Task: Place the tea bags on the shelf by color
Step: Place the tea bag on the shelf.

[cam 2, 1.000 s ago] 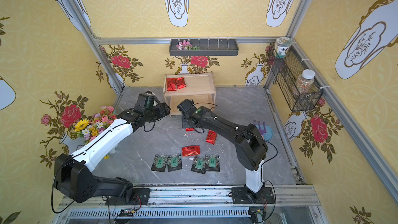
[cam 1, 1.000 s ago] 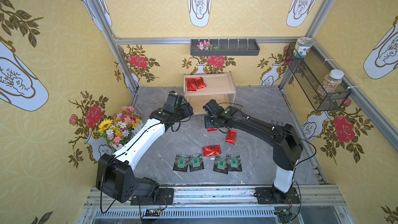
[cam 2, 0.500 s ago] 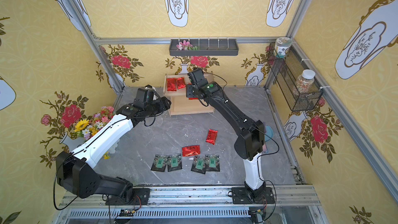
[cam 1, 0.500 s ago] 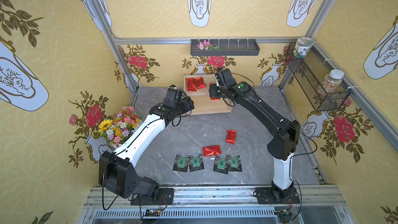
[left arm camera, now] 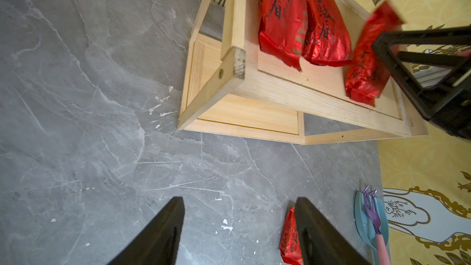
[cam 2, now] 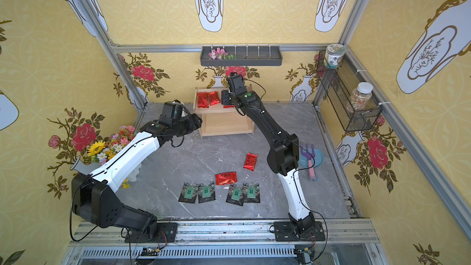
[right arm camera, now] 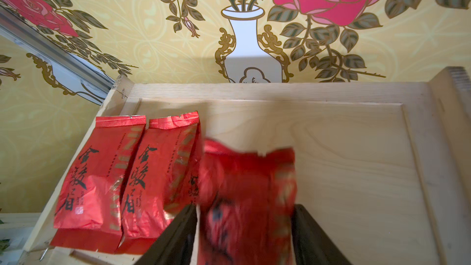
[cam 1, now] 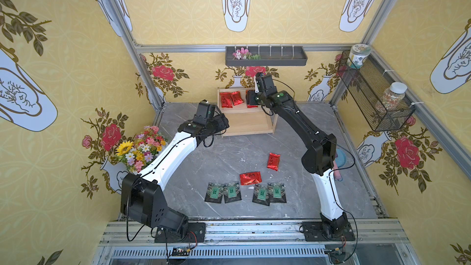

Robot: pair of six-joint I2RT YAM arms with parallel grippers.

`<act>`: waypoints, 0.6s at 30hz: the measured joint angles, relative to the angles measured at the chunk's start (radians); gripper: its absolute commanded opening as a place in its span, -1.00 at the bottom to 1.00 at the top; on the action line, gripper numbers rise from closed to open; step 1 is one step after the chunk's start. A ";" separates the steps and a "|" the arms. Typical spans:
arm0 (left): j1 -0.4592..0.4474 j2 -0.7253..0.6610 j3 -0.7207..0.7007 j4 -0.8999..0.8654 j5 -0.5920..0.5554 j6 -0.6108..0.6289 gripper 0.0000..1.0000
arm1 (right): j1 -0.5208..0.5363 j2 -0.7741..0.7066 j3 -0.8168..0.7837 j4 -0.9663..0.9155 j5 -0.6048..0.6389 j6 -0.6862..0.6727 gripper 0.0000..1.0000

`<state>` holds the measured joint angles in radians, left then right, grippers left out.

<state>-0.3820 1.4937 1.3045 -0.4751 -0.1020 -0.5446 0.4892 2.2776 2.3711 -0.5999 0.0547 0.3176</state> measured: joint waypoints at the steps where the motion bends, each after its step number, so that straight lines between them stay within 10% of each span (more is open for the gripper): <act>1: 0.002 0.002 -0.001 0.000 0.000 0.000 0.48 | -0.001 0.004 0.001 0.005 -0.002 0.000 0.34; 18: 0.002 0.024 -0.005 0.000 0.020 -0.006 0.47 | -0.032 0.020 -0.019 0.056 -0.120 0.073 0.38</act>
<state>-0.3801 1.5181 1.2995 -0.4751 -0.0822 -0.5503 0.4576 2.2974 2.3516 -0.5442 -0.0650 0.3908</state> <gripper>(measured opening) 0.732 0.692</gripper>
